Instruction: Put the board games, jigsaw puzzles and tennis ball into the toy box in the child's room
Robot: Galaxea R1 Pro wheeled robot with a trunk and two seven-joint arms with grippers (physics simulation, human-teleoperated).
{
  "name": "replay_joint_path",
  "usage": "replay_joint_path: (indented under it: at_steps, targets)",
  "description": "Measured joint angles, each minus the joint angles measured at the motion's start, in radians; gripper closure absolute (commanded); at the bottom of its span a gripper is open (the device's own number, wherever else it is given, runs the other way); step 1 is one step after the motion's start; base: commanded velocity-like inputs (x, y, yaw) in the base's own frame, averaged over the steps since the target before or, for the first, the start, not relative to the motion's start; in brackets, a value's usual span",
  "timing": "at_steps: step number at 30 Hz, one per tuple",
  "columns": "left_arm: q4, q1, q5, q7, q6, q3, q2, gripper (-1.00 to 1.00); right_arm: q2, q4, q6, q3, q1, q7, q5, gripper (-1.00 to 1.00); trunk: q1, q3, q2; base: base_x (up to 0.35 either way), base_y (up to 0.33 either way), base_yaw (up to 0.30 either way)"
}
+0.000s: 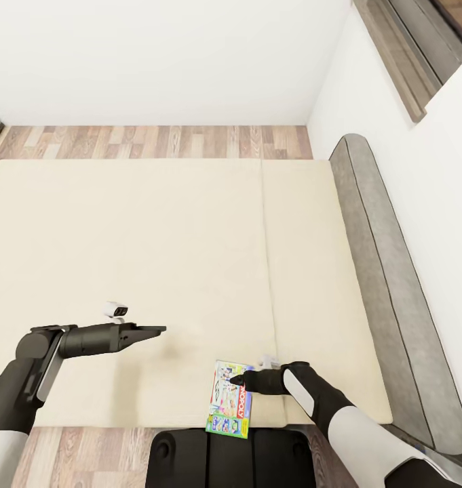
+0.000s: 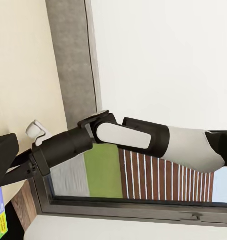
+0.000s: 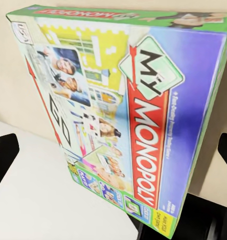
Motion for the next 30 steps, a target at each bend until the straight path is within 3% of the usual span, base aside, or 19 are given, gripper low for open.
replay_joint_path:
  at_steps: [30]
  targets:
    - [0.000, 0.000, -0.001, 0.000, 0.000, 0.000, 0.000, -1.00, 0.003, -0.005, -0.006, 0.001, 0.000, 0.000, 0.001, -1.00, 0.000, -0.041, 0.000, 0.000, 0.000, 0.000]
